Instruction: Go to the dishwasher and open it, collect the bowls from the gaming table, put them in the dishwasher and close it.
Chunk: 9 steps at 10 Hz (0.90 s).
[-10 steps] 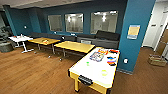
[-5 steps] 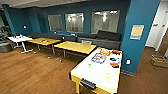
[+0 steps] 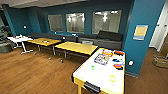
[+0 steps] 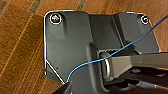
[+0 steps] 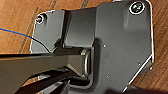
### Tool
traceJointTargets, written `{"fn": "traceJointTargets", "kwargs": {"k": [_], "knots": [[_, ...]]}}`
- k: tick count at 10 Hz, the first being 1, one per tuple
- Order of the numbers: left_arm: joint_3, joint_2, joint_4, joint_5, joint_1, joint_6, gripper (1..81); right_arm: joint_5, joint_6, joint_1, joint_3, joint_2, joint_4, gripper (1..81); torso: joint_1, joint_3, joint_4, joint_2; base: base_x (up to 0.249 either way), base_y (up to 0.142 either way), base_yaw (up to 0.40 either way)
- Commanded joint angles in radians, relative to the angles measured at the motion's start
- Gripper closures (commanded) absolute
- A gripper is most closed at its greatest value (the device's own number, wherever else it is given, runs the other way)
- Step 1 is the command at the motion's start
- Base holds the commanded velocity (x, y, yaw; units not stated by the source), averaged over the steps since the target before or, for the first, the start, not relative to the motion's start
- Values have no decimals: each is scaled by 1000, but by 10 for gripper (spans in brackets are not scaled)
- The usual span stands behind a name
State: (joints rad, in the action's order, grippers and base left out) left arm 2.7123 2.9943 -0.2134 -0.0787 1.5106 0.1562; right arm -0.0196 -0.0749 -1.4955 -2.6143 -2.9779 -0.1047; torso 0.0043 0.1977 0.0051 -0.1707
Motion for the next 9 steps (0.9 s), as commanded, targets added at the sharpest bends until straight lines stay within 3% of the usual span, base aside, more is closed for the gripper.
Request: {"fn": "traceJointTargets", "kwargs": {"k": [1, 9], "knots": [[1, -6, -3, 47, -48, -3, 10, -53, 1, 53, 4, 4, -1, 10, 0, 0, 0, 0, 106, 107, 0], [1, -7, -3, 45, -46, -3, 10, -53, 1, 50, 4, 4, -1, 10, 0, 0, 0, 0, 132, 96, 0]]}}
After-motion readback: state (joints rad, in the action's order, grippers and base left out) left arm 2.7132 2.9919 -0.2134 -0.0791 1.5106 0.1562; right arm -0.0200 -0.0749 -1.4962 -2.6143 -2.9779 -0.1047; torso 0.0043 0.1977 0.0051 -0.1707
